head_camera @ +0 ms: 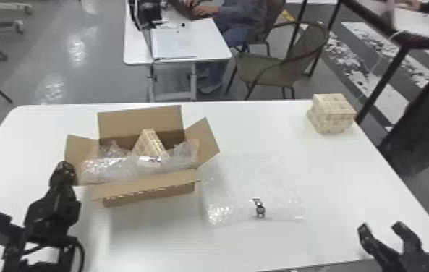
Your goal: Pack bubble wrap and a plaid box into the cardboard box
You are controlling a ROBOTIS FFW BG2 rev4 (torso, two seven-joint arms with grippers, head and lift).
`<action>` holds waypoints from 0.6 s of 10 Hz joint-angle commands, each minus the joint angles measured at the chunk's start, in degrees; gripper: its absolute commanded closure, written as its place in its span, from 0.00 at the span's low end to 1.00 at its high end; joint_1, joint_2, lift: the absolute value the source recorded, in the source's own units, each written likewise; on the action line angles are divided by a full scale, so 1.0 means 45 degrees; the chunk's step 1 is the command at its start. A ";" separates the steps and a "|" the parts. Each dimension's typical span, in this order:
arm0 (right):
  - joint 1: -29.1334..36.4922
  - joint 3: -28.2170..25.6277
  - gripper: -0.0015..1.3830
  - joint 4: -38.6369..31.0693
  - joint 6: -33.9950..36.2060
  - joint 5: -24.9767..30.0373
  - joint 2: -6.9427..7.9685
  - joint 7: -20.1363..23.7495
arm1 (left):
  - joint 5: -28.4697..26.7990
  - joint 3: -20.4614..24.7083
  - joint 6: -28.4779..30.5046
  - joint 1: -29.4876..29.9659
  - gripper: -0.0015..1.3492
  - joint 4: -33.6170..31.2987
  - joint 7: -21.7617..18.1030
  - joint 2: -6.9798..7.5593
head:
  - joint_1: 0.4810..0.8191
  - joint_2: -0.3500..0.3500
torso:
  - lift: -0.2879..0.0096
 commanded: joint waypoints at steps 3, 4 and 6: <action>0.0385 -0.1367 0.22 0.0570 -0.1263 0.0365 0.0037 0.0109 | -0.0049 0.0229 -0.0110 0.0060 0.89 0.0022 0.0000 -0.0024 | 0.63 0.24 | 0.60; 0.0365 -0.1386 0.22 0.0981 -0.1752 0.0268 0.0037 0.0206 | -0.0068 0.0404 -0.0110 0.0099 0.89 0.0080 0.0000 -0.0024 | 0.63 0.22 | 0.60; 0.0287 -0.1386 0.22 0.1254 -0.1830 0.0033 0.0037 0.0226 | -0.0810 0.1361 -0.0305 0.0294 0.89 0.0276 0.0000 -0.0122 | 0.63 0.23 | 0.60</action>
